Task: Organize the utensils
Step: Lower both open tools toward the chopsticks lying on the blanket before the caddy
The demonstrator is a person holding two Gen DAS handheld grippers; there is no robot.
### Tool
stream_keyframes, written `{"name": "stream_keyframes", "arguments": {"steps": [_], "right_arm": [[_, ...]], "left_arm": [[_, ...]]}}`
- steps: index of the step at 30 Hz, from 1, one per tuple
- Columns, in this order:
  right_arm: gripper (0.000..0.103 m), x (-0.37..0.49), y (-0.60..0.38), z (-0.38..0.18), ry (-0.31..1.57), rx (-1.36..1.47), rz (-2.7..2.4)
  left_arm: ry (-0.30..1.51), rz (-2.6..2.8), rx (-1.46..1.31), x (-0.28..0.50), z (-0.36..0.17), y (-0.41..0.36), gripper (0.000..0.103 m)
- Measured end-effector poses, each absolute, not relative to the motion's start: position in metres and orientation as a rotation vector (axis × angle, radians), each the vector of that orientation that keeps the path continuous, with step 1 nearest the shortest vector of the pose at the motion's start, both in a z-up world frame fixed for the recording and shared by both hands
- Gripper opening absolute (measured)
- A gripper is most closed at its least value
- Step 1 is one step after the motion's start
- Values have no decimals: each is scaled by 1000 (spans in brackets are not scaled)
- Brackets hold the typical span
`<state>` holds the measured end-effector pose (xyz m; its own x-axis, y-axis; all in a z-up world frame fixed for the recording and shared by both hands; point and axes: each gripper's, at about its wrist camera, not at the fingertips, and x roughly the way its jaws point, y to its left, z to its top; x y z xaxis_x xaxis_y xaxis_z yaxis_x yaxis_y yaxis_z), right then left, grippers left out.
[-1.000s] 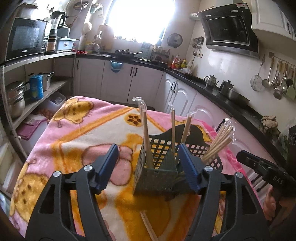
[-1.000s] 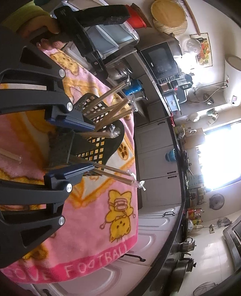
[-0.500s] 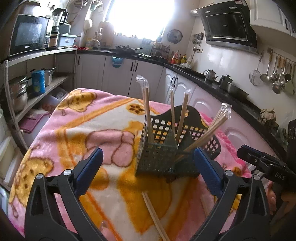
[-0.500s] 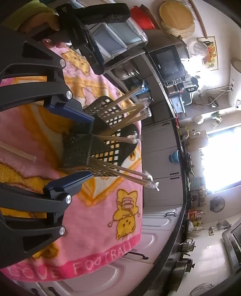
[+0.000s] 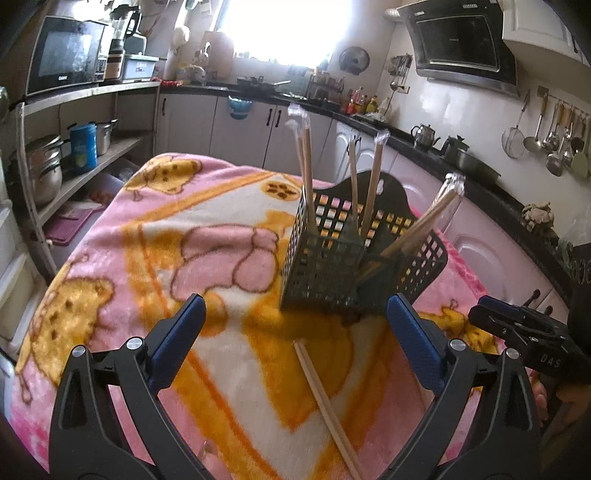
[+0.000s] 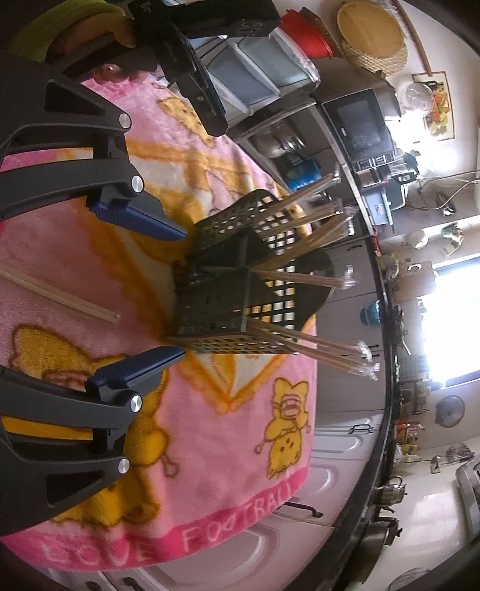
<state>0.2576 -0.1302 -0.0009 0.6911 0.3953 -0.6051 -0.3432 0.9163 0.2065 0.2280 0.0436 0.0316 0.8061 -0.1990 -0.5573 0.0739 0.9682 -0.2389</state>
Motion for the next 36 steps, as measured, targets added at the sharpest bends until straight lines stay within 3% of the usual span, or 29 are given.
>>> {"name": "stream_keyframes", "arguments": {"steps": [19,21,26,33,36], "right_arm": [[57,253,-128,-59,849,43,403],[57,253,-128,-64,856,40,408],[53,262,-125,-80,919,41,418],[48,284,-118,-87,981,46,431],[41,292,-114,-90,997,34,414]], "left_arm": [[835,-182,-203,231,-35,21,90],[846,-191,-205,234,-39,19,86],[888,-207,-212,246,-49,14,64],[956,-215,-265,271,-58,14,60],[971,-206,-245,279,-57,9,60]]}}
